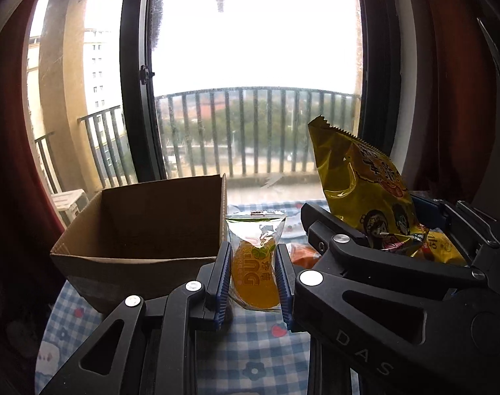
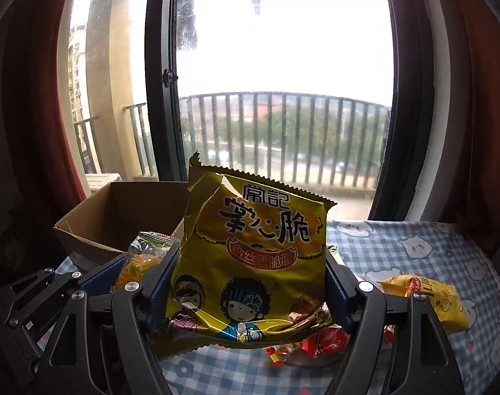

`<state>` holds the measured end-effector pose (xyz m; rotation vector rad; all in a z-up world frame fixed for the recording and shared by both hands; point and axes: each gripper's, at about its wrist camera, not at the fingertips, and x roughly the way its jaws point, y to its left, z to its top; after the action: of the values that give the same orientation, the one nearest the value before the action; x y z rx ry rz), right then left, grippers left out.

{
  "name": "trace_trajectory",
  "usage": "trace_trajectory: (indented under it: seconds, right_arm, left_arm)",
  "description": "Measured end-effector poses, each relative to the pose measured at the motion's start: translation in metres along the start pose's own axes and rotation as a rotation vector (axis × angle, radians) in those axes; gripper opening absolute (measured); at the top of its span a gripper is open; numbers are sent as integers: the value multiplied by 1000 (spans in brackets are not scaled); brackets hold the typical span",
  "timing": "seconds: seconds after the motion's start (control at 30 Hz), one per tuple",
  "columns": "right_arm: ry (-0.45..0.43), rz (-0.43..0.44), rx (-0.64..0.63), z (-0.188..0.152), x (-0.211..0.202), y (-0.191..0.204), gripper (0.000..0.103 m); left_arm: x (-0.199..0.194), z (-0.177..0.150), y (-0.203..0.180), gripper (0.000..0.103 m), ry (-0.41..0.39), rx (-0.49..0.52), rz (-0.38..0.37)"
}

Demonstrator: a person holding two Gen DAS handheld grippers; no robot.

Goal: Organize snacks
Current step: 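Lift and carry the jelly cup with the left tool while the right tool carries the bag to the box, then open the left tool dropping the jelly cup into the box while the right tool releases the bag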

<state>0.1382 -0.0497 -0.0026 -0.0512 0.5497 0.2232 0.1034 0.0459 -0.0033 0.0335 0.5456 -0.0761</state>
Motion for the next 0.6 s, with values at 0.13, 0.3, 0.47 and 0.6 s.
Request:
trace_trajectory:
  seconds: [0.13, 0.3, 0.47, 0.6]
  right_arm:
    - [-31, 22, -16, 17, 10, 21, 79]
    - [-55, 72, -23, 39, 30, 43, 79]
    - [-65, 110, -10, 55, 56, 63, 79]
    - [-56, 135, -7, 62, 84, 79, 79]
  left_arm:
    - [5, 12, 16, 25, -19, 4, 27]
    - [13, 23, 40, 25, -37, -7, 56]
    - [26, 28, 61, 25, -45, -31, 84]
    - [45, 26, 78, 26, -20, -56, 111]
